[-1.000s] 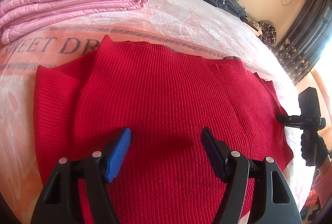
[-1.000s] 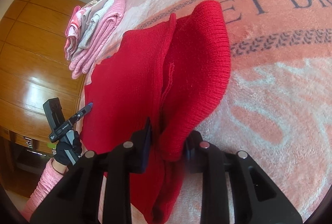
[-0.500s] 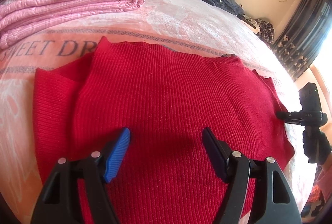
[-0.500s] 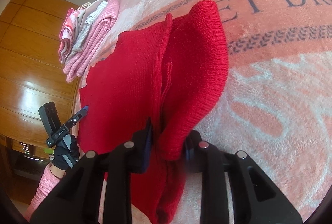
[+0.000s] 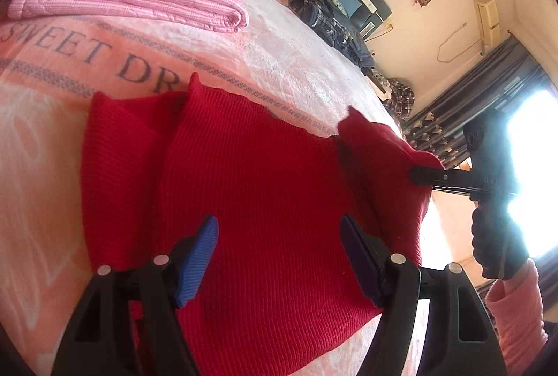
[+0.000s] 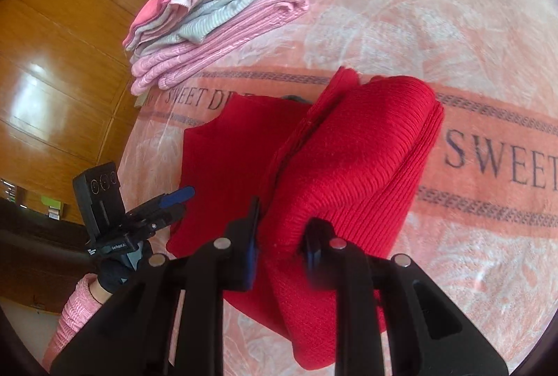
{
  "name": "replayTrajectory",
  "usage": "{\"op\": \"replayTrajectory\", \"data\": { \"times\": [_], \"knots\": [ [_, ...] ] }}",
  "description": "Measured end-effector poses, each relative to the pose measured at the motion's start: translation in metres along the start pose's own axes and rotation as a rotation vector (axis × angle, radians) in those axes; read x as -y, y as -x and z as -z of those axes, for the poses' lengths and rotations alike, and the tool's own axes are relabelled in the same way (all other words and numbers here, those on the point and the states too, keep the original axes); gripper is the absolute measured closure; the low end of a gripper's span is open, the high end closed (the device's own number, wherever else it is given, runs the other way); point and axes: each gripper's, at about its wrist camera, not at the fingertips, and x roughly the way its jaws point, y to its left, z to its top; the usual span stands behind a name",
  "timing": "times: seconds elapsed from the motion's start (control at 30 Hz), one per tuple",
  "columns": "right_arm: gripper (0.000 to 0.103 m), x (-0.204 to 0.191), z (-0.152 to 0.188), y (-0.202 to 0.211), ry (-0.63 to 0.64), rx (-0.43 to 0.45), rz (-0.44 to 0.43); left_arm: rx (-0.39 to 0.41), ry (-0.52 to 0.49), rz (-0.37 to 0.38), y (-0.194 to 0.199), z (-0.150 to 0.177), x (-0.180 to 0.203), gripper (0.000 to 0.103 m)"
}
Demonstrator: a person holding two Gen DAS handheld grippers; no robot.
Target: Fold small clothes
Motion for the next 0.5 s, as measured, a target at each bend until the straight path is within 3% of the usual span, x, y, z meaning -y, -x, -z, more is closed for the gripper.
{"op": "replayTrajectory", "data": {
  "times": [0.17, 0.27, 0.37, 0.5],
  "knots": [
    [0.083, -0.056, -0.014, -0.063, 0.079, -0.096, 0.049, -0.001, 0.018, 0.035, 0.006, 0.003, -0.016, 0.030],
    [0.073, -0.069, -0.006, -0.093, 0.080, -0.176, 0.037, 0.001, 0.059, 0.047, 0.006, 0.004, -0.031, 0.030],
    [0.061, -0.078, 0.002, -0.085, 0.112, -0.154, 0.022, 0.002, 0.115, 0.065, 0.006, 0.004, -0.044, 0.030],
    [0.048, -0.073, 0.011, -0.045, 0.110, -0.077, 0.026, 0.017, 0.110, 0.062, 0.012, 0.003, -0.044, 0.030]
  ]
}}
